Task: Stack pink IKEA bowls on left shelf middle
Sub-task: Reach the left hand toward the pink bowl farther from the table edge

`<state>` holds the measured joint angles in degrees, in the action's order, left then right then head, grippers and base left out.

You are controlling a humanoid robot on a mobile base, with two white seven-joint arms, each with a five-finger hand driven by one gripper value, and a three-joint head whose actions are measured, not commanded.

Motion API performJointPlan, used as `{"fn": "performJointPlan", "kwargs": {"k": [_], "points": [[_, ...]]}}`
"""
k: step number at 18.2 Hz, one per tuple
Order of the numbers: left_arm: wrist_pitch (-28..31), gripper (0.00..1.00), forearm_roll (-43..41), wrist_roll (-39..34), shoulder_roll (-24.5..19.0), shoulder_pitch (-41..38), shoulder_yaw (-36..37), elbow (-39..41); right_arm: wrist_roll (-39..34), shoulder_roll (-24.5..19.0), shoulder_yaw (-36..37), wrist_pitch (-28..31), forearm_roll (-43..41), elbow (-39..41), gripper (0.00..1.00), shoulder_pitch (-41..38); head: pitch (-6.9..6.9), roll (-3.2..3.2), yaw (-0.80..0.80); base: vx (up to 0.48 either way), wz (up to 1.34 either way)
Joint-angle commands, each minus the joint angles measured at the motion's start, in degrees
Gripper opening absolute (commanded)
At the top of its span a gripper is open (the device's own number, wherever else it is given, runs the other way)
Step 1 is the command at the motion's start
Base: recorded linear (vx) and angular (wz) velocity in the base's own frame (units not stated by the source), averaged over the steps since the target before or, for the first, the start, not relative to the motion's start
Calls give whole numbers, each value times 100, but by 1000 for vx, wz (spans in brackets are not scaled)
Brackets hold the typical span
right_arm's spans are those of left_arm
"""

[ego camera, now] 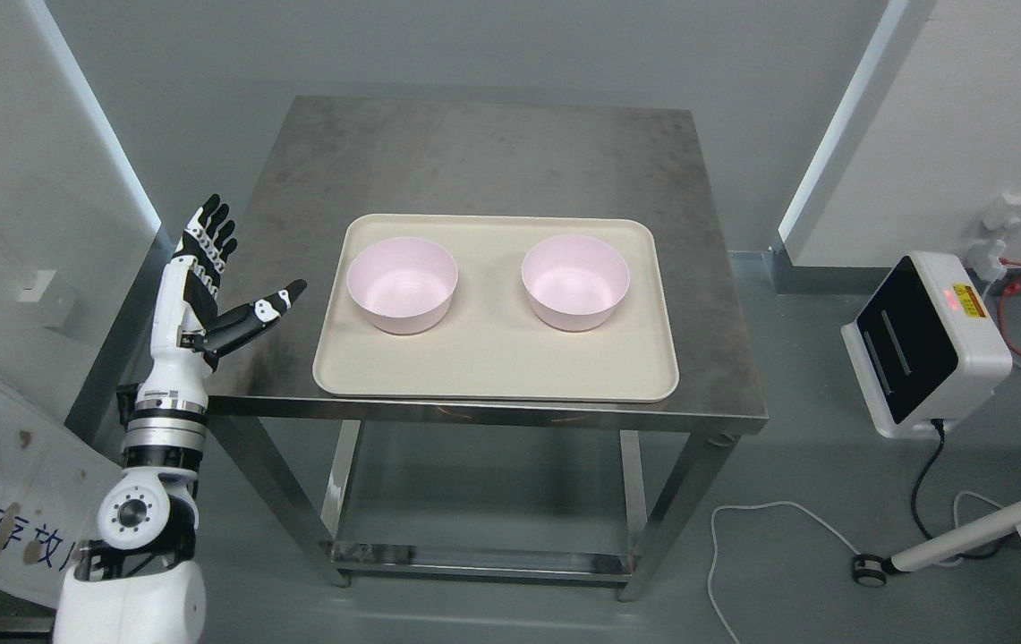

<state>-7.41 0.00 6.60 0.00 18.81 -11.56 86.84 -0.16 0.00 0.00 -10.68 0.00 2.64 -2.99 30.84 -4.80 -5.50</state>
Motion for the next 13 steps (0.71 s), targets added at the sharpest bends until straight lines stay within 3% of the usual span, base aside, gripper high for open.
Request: {"fn": "performJointPlan", "kwargs": {"k": [1,4,6,10,13], "points": [[-58,100,-167,-1,-100,26,-57,17,-1,100,53,5,44,0,100,0,0,0,0,0,0],[-50,100,-167,104,-100,237,31,-9,-1,100,53,5,44,0,100,0,0,0,0,0,0],[55,100,-202,777,-166,692,136,-88,-1,100,62,5,44,0,100,0,0,0,0,0,0],[740,100,-990,1939,-1069,1624,705,-544,-1,100,53,5,44,0,100,0,0,0,0,0,0],[767,100,-1362,2126,-1432,2267,1024,-1195,-1,100,53,5,44,0,100,0,0,0,0,0,0]]}}
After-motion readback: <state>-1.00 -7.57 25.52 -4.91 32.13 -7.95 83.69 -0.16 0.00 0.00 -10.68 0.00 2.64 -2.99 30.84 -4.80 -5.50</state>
